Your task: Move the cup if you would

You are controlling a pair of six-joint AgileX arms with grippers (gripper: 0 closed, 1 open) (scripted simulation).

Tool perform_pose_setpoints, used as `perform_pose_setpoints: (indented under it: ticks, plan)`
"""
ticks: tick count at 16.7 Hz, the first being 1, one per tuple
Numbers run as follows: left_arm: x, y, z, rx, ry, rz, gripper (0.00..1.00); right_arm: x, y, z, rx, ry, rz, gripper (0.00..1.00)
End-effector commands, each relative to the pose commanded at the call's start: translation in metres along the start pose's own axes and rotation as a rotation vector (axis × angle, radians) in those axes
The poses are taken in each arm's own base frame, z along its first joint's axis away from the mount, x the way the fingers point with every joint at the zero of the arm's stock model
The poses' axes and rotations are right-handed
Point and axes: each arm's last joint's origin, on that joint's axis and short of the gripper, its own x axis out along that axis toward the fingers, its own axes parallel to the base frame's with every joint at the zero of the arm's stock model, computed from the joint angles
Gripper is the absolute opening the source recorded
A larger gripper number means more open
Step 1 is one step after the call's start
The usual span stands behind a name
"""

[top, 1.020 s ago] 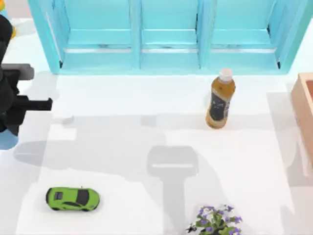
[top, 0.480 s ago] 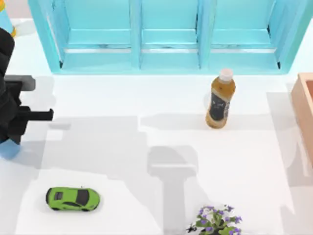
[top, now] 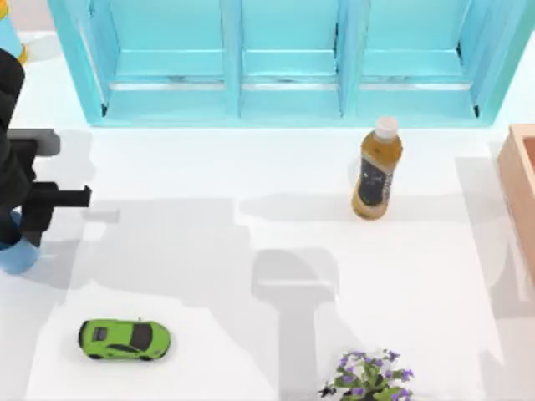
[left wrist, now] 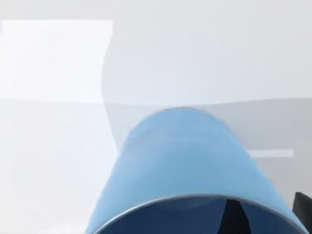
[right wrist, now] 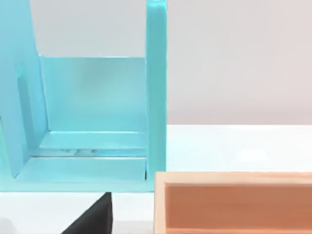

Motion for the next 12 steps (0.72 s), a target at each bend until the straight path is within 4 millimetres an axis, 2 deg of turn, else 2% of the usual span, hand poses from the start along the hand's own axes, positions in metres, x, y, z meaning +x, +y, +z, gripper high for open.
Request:
perform_pose_setpoints:
  ticks: [6, 12]
  plan:
    - [0.0000, 0.0000, 0.0000, 0.000, 0.000, 0.000, 0.98, 0.0000, 0.0000, 0.0000, 0.000, 0.000, 0.000, 1.00]
    - [0.0000, 0.0000, 0.0000, 0.000, 0.000, 0.000, 1.00, 0.0000, 0.0000, 0.0000, 0.000, 0.000, 0.000, 1.00]
